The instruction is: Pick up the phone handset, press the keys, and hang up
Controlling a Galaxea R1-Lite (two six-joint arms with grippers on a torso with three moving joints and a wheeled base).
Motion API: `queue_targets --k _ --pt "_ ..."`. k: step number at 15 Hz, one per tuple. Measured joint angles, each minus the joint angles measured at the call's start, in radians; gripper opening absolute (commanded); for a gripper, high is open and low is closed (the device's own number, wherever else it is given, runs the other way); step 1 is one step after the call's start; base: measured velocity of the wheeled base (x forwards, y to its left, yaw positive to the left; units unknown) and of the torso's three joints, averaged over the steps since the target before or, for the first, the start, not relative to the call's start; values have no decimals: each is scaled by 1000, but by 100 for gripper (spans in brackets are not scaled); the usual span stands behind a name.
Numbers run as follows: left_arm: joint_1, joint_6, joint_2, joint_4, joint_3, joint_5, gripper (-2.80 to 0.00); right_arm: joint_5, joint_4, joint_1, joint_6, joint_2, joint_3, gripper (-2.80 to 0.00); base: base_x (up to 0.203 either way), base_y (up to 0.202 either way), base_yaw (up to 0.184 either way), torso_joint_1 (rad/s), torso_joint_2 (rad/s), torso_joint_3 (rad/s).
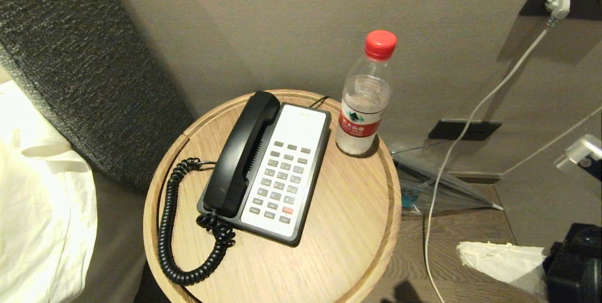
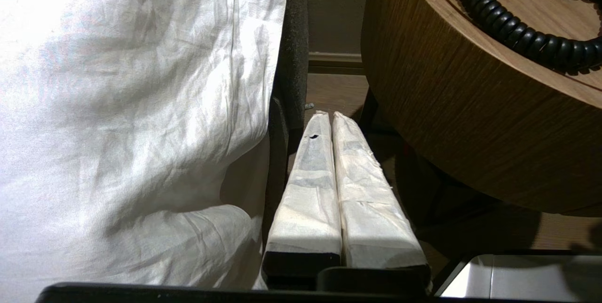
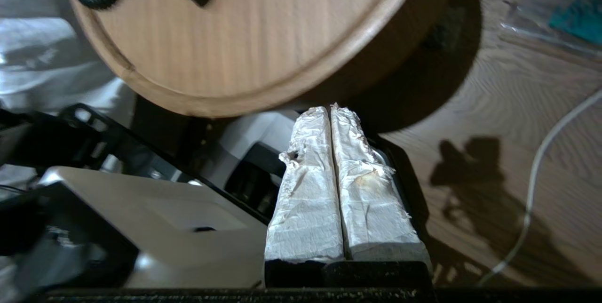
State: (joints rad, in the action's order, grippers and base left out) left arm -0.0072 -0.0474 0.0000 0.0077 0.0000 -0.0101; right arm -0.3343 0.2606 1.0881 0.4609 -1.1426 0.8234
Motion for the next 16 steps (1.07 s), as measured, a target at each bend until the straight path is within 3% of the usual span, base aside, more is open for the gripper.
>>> queue_targets --k 2,4,9,16 --pt "-1 0 0 0 0 0 -280 -6 0 -20 -3 14 -30 -280 0 0 0 0 0 0" --pt "0 0 0 0 0 0 -280 -9 4 -94 -7 25 -42 -280 0 0 0 0 0 0" --pt "-1 0 0 0 0 0 -280 15 32 -353 -34 71 -61 -280 0 0 0 0 0 0" --pt "-1 0 0 0 0 0 -280 147 52 -826 -120 212 -67 -280 0 0 0 0 0 0"
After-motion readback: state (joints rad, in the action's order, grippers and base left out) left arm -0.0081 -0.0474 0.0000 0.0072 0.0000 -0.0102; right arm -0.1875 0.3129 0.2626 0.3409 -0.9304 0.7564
